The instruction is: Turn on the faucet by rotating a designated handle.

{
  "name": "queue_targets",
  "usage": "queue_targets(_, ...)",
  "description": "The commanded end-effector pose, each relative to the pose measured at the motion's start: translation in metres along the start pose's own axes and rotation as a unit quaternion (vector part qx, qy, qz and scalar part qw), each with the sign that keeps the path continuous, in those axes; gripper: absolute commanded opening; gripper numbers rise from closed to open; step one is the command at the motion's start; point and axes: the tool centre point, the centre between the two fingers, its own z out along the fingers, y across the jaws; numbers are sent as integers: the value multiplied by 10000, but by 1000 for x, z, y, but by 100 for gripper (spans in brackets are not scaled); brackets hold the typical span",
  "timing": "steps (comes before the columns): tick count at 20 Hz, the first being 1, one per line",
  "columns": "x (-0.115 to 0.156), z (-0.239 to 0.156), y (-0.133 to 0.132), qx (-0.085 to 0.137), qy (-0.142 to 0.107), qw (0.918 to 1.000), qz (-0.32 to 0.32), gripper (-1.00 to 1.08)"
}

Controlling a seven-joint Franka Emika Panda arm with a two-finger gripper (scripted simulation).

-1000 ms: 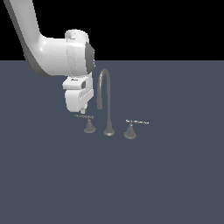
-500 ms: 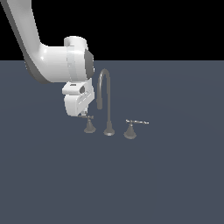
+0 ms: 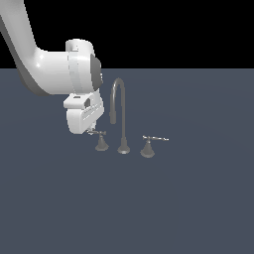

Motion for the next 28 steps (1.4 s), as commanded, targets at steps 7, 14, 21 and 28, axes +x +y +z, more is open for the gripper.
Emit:
queue_targets(7,-7,0,16,39,-8,10000,-12,-100)
queue_targets(14,-1,1,39,6,-3,10000,-16,-100)
queue_targets(21,5,2,59,-22,2,10000,-19,-100)
queue_targets(28,17,0,67,-2,-20,10000,-65,-100)
